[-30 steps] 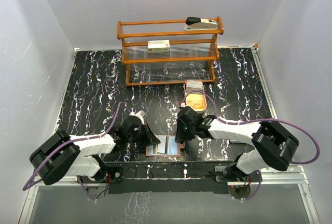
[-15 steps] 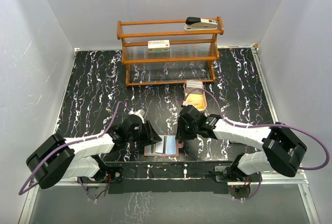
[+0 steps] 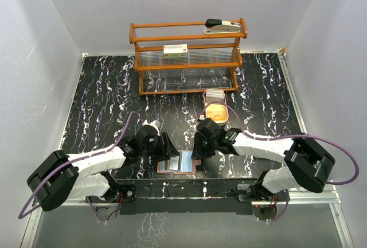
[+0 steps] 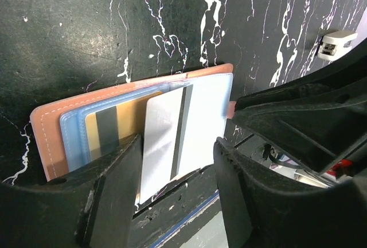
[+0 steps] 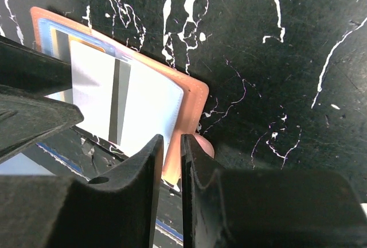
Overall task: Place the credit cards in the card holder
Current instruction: Insert the credit card into the card holder, then turn over the card slot in the card holder.
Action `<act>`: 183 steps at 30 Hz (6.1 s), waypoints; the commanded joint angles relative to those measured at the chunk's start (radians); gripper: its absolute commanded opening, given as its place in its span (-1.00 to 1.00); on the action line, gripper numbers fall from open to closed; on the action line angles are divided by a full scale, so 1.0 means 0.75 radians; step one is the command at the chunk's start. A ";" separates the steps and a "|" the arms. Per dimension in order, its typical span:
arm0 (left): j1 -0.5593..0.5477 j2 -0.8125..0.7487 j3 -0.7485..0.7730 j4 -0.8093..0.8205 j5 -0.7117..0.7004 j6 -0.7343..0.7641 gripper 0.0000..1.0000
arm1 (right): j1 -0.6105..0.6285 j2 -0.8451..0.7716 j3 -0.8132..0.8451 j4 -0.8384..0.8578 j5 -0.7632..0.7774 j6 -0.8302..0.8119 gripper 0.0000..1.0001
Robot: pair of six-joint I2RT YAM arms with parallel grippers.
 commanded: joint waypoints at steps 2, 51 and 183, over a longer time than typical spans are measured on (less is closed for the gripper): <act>-0.004 -0.016 0.075 -0.141 0.010 0.069 0.07 | 0.013 0.035 0.006 0.056 0.012 0.010 -0.69; -0.039 0.078 0.046 0.140 0.179 -0.051 0.19 | 0.025 0.040 -0.135 0.213 0.078 0.096 -0.76; 0.458 -0.120 -0.069 -0.091 0.573 0.127 -0.59 | 0.264 0.457 0.248 0.165 0.278 0.081 -1.00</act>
